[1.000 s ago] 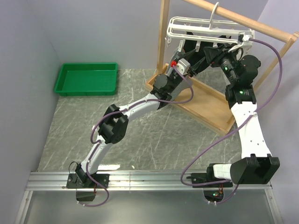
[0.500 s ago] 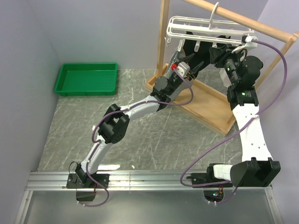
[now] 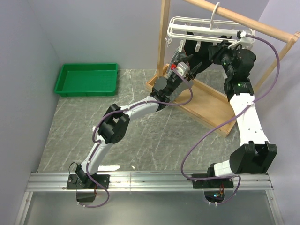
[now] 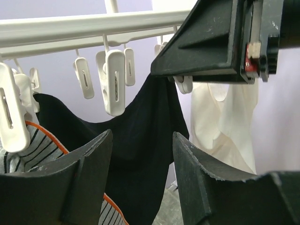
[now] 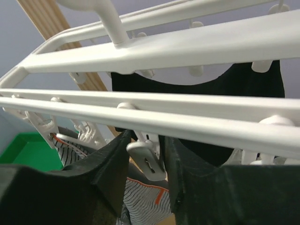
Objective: Clip the underwear to the hanger
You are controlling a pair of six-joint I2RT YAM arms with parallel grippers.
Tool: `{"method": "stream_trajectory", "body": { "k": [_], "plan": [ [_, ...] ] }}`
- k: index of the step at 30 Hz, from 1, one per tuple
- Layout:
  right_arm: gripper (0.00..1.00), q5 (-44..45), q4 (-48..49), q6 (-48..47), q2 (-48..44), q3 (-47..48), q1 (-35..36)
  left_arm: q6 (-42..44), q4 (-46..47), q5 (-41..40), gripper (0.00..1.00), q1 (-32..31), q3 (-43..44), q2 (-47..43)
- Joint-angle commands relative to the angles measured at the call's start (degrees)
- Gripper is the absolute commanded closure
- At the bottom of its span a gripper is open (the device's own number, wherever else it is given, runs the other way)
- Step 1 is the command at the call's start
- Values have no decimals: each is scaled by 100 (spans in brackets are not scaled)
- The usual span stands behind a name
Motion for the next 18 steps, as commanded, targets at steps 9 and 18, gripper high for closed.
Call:
{"method": "stream_trajectory", "body": {
  "k": [9, 18],
  "plan": [
    [91, 100, 191, 69, -7, 581, 141, -41, 270, 264, 41, 28, 174, -249],
    [100, 117, -213, 51, -261, 555, 386, 177, 103, 528, 45, 11, 658, -74]
  ]
}}
